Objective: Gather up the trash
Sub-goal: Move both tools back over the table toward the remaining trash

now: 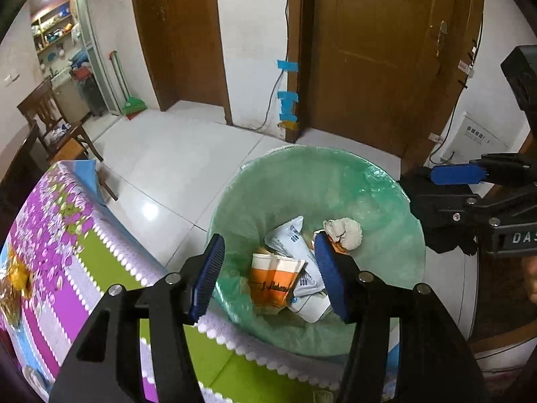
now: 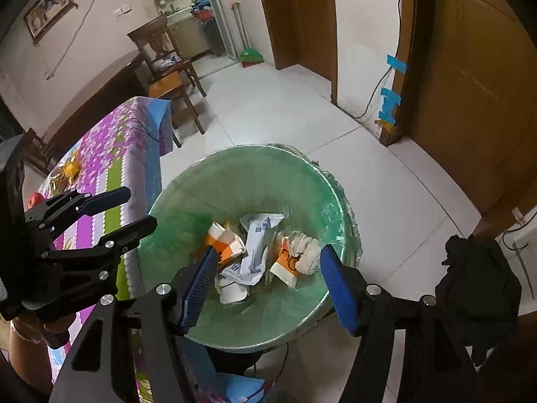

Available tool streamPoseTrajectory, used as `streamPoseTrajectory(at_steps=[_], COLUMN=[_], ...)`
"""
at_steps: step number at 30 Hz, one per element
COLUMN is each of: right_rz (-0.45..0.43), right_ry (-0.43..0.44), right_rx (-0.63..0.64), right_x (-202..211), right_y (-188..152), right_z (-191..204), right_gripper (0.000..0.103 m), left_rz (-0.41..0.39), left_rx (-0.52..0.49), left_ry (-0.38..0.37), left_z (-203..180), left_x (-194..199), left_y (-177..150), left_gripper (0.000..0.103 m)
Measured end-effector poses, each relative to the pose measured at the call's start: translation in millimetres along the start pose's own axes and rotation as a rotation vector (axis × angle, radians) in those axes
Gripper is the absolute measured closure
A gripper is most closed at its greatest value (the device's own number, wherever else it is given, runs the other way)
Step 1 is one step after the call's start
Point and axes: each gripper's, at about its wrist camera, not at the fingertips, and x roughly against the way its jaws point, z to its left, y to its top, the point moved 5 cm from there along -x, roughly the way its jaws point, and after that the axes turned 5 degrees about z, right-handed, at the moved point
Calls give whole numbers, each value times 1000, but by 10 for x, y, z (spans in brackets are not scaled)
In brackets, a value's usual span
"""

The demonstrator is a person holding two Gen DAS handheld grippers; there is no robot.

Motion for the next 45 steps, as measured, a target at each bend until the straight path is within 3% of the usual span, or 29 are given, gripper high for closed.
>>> streamPoseTrajectory(at_steps=[7, 13, 16, 22, 27, 33, 36, 45], right_rz=[-63, -305, -347, -345, -408, -513, -563, -519], right_ry=[-32, -110, -81, -41, -17, -34, -27, 62], right_rx=[18, 41, 37, 91, 151, 262, 317, 414], right_x=[40, 316, 352, 319, 378, 393, 391, 135], right_y=[-71, -132, -157, -210, -316, -507, -647, -891], right_z=[119, 352, 506, 913, 1342, 1917, 2212, 2880], right_gripper=[37, 37, 37, 37, 37, 34, 34, 29], left_rz=[-43, -135, -141, -116, -123, -147, -149, -178], left_rx=[38, 166, 211, 304, 417, 502, 543, 628], left_ry=[114, 217, 228, 244, 307, 491, 524, 649], left_z=[132, 430, 540, 770, 1038, 1311, 1446, 1721], left_x=[153, 448, 523, 662, 893, 1182, 1313, 1796], left_y=[-160, -313, -422, -721, -1060, -1553, -1780, -2412], left_gripper=[48, 47, 47, 47, 47, 47, 44, 40])
